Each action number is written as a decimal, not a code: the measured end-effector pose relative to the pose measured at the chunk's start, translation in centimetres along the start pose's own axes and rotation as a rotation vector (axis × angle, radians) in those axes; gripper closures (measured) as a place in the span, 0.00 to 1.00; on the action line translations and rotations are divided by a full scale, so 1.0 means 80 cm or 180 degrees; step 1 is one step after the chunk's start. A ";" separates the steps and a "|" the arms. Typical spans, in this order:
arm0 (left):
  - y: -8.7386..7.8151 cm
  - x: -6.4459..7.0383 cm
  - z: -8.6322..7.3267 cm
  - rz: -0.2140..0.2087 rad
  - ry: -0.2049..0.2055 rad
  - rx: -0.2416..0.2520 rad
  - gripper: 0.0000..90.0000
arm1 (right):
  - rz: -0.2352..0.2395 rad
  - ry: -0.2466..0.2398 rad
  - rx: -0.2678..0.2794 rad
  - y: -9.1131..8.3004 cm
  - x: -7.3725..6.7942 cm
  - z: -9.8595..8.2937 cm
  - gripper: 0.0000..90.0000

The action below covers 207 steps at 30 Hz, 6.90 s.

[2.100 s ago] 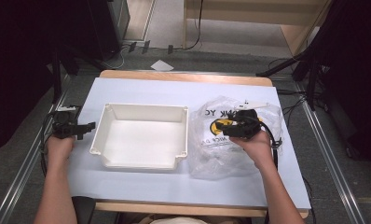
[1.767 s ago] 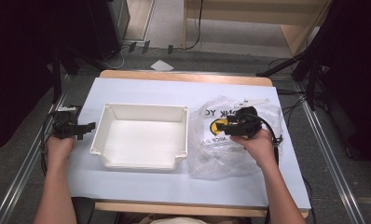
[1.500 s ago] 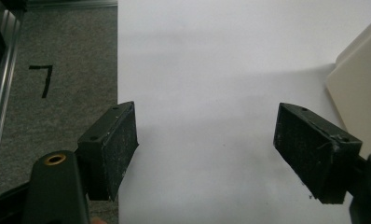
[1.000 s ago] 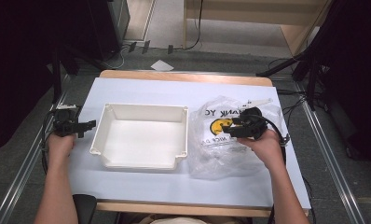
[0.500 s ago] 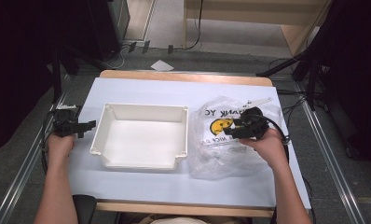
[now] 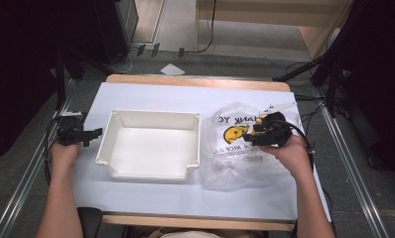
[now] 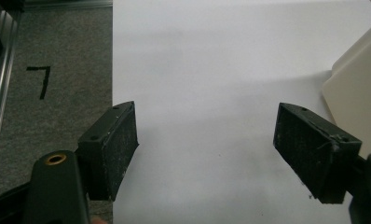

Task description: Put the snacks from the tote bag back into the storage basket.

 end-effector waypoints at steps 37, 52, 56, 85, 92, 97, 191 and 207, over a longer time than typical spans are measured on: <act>-0.002 0.000 -0.003 0.0024 0.0014 -0.0005 0.25 | -0.0222 0.0143 0.0076 -0.047 0.048 -0.006 0.45; -0.003 -0.003 -0.006 0.0031 -0.0002 -0.0017 0.25 | -0.0251 0.0266 -0.0016 -0.033 0.077 -0.004 0.44; -0.003 -0.003 -0.006 0.0028 -0.0010 -0.0016 0.25 | -0.0289 0.0259 -0.0141 -0.020 0.082 -0.006 0.43; -0.002 -0.002 -0.007 0.0013 0.0002 -0.0028 0.25 | -0.0236 0.0266 -0.0499 0.033 0.086 -0.021 0.45; -0.002 -0.002 -0.007 0.0018 -0.0004 -0.0019 0.25 | -0.0232 0.0272 -0.0479 0.035 0.087 -0.021 0.49; -0.002 -0.002 -0.006 0.0022 -0.0004 -0.0017 0.25 | -0.0273 0.0246 -0.0498 0.041 0.085 -0.021 0.50; 0.004 -0.010 -0.004 -0.0003 -0.0048 -0.0002 0.25 | 0.0095 0.0216 -0.0417 0.032 0.035 0.009 0.58; -0.006 -0.013 -0.007 -0.0006 -0.0150 0.0034 0.25 | 0.0182 0.0151 -0.0369 0.029 0.010 0.027 0.58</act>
Point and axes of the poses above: each handheld gripper's, and its own axes: y roughly forward along the jaws, z roughly out of its top, x roughly to its right, the point moved 6 cm from there along y, roughly forward along the jaws, and after that the axes turned 1 degree about y, right-handed, at the moved point
